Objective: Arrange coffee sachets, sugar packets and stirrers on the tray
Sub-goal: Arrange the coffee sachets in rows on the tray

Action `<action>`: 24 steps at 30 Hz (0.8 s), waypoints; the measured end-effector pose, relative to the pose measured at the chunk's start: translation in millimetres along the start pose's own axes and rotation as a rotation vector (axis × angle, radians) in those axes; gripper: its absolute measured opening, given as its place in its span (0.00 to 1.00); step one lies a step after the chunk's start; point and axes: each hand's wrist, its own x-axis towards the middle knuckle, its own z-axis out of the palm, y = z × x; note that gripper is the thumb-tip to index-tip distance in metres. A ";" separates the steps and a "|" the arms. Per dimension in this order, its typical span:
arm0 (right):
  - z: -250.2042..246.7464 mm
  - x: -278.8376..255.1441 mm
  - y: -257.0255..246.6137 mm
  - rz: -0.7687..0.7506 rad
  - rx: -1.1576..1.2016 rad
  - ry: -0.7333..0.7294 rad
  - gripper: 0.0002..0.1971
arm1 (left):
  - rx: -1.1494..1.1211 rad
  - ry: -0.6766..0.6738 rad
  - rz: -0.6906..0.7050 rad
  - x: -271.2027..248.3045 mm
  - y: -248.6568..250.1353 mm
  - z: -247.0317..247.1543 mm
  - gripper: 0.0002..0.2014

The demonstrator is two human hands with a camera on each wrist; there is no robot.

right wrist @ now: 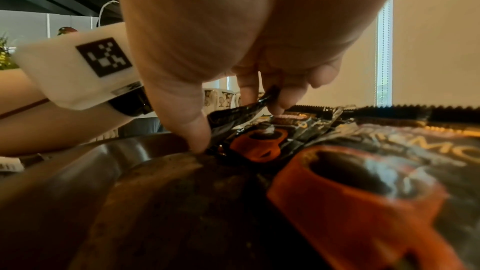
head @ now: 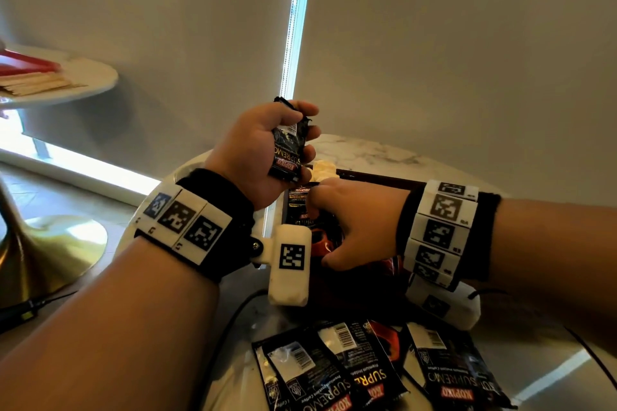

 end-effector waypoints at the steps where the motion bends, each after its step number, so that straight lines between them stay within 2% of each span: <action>1: 0.0 0.7 -0.5 0.000 -0.002 -0.004 0.33 | -0.001 -0.001 -0.002 0.0 0.0 0.2 0.13; 6: 1.0 4.3 -2.5 0.012 -0.027 -0.018 0.33 | -0.012 0.000 -0.010 0.7 -0.4 0.6 0.14; 12: 3.5 9.4 -4.8 0.018 -0.067 -0.049 0.41 | -0.023 -0.003 -0.021 1.2 -1.3 0.3 0.14; 20: 1.2 3.9 -5.7 0.005 -0.072 -0.057 0.33 | -0.029 0.009 -0.024 1.0 -1.9 1.2 0.14; 24: 1.7 4.6 -5.4 0.002 -0.087 -0.041 0.33 | -0.027 0.016 -0.026 0.8 -2.2 0.7 0.14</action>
